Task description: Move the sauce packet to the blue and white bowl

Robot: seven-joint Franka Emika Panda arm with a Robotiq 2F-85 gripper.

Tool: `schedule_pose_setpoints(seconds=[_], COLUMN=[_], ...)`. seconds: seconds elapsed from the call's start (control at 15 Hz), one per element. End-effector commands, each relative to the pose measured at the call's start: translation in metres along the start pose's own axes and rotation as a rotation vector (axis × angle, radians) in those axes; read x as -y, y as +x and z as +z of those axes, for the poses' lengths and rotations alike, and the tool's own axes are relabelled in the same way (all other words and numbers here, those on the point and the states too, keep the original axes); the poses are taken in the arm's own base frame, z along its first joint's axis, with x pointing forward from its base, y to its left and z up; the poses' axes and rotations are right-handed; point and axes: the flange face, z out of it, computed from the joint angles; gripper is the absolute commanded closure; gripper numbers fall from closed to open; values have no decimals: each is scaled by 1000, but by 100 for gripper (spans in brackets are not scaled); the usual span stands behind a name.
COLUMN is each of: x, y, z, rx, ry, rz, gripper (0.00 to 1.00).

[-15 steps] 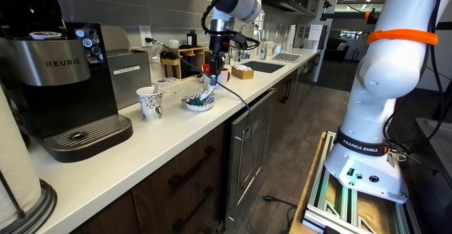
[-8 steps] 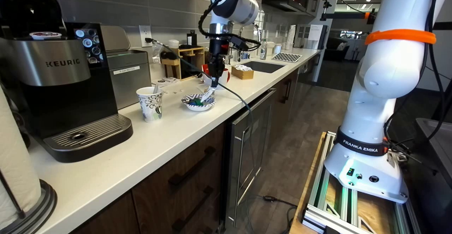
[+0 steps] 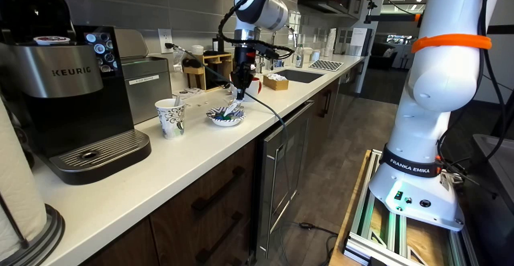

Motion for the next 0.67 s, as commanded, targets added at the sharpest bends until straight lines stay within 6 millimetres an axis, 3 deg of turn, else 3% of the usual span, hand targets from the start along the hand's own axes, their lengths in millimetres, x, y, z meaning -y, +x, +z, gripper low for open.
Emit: schedule_pose_setpoints(seconds=[0.0,0.6], x=[-8,-9], y=[12,27], z=[7,18], rx=[26,64], ry=[-24,-42], rz=[51,71], gripper=[99,99])
